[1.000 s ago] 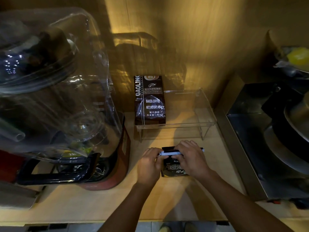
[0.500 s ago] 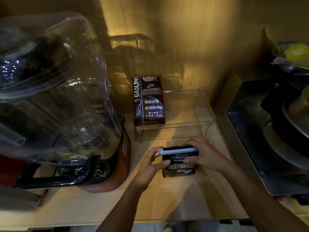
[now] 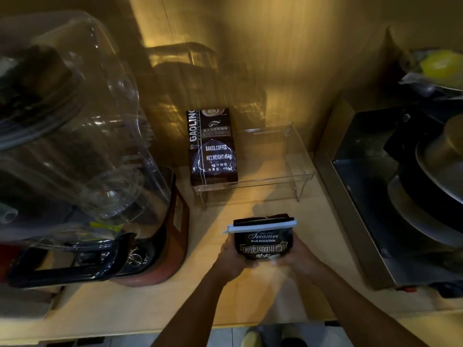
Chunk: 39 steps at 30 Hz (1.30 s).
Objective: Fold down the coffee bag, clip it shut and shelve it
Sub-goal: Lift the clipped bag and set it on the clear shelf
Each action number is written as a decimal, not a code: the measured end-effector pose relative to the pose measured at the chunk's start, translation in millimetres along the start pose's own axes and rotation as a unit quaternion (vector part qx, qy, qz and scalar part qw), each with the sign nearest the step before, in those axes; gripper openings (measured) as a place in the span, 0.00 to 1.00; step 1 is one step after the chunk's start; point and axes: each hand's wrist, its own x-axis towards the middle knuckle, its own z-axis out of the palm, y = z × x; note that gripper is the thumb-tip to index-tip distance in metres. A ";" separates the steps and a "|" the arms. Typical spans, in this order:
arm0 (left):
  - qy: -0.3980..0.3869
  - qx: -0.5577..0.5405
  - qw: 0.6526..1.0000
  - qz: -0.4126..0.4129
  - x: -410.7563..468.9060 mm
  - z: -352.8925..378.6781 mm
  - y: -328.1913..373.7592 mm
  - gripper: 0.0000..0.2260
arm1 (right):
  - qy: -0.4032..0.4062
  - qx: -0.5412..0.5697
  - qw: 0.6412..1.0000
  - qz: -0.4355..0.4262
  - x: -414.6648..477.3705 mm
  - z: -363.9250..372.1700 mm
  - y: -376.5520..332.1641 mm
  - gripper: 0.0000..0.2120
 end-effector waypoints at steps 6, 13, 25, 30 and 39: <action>0.033 0.004 0.999 -0.018 -4.6 6.3 -0.7 0.39 | 0.022 0.012 1.000 -0.003 3.0 0.6 -5.2 0.36; 0.067 -0.003 0.994 0.087 -22.7 4.0 54.0 0.34 | 0.037 -0.035 0.998 -0.029 -4.1 -21.1 -50.9 0.32; 0.094 -0.005 0.973 0.208 2.6 -22.7 164.7 0.31 | 0.068 -0.072 0.979 -0.180 -1.8 -63.5 -163.1 0.34; 0.121 0.027 0.967 0.222 26.6 -26.3 192.8 0.30 | 0.089 -0.074 0.976 -0.186 20.4 -76.0 -186.3 0.33; 0.228 0.121 0.952 0.166 79.7 -14.0 183.3 0.25 | 0.078 -0.064 0.986 -0.131 72.7 -83.9 -177.6 0.29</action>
